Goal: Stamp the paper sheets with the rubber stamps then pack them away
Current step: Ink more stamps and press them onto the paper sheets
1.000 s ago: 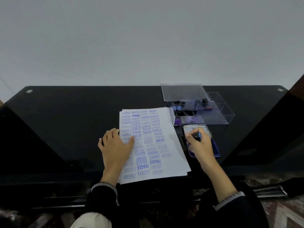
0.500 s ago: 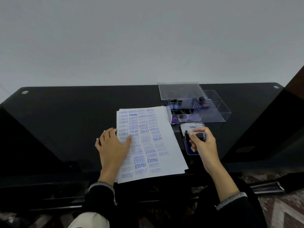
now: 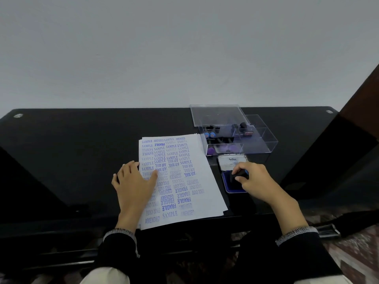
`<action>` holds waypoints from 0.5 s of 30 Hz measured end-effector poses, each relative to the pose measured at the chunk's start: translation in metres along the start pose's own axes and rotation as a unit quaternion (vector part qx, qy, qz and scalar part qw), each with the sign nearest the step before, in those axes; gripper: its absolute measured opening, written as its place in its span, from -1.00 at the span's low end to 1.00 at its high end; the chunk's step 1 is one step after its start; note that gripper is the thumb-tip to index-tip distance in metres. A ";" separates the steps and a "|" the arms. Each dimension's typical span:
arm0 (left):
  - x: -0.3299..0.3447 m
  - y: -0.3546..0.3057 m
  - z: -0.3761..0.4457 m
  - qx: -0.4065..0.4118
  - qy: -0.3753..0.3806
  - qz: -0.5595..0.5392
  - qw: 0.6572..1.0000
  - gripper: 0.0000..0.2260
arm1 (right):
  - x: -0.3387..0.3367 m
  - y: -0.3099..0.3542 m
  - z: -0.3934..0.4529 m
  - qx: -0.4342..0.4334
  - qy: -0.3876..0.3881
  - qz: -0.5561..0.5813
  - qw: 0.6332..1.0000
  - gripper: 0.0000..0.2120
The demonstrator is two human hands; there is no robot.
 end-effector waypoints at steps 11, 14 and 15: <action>-0.001 0.000 0.000 0.000 -0.003 0.001 1.000 -0.41 | 0.014 0.019 0.011 -0.032 0.099 -0.170 0.980 -0.80; 0.000 0.000 0.000 -0.002 -0.002 0.003 1.000 -0.41 | 0.013 0.019 0.011 -0.037 0.080 -0.174 0.981 -0.85; 0.000 0.000 0.000 -0.002 -0.002 0.003 1.000 -0.41 | 0.013 0.019 0.011 -0.039 0.075 -0.176 0.981 -0.85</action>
Point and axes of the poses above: each hand's wrist, its own z-axis towards the middle knuckle, its own x-axis out of the palm, y = z × x, the point moved 5 cm from there along z, towards the middle knuckle, and after that the axes turned 1 degree about -z, right-handed, at the moved point
